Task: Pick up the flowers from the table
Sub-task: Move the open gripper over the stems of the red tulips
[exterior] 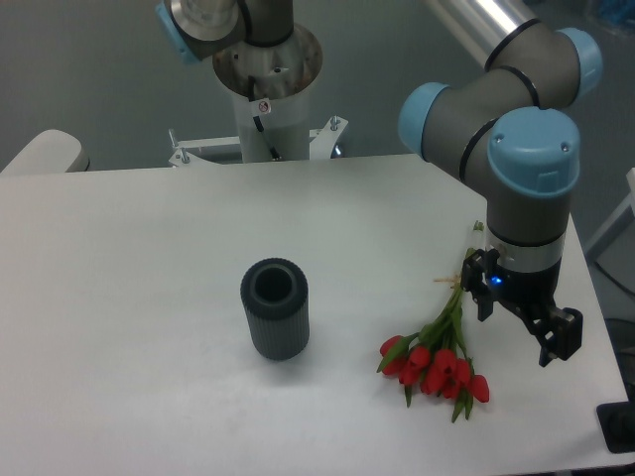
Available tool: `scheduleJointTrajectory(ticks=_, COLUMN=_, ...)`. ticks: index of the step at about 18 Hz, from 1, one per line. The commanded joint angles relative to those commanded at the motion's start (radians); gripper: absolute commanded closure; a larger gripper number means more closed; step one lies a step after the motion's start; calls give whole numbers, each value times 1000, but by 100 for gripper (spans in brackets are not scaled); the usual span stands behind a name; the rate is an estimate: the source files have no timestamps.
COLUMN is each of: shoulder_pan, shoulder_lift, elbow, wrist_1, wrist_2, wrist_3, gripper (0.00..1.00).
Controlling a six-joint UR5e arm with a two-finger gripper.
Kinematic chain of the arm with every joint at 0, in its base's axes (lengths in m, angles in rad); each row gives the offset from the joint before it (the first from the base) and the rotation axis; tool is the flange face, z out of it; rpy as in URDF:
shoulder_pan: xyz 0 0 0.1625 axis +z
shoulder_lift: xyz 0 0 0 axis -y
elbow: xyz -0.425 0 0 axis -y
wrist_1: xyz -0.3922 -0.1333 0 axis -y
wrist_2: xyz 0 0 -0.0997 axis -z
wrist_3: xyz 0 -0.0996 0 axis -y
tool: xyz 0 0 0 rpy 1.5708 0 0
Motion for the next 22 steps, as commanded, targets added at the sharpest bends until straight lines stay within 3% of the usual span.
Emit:
scheduleJointTrajectory(ticks=7, shoulder_pan=38, shoulder_lift=17, elbow=-67, wrist_1=-2, wrist_2=-3, wrist_3=-2, gripper=0)
scheduleJointTrajectory(ticks=10, shoulder_pan=51, shoulder_lift=17, elbow=-92, wrist_1=-2, wrist_2=-8, wrist_3=-82, gripper=0)
scheduleJointTrajectory(ticks=15, shoulder_pan=67, shoulder_lift=43, elbow=-196, wrist_1=3, wrist_2=-12, wrist_3=-156, gripper=0)
scheduleJointTrajectory(ticks=22, shoulder_pan=95, shoulder_lift=35, elbow=-281, wrist_1=5, wrist_2=-17, wrist_3=-224, gripper=0)
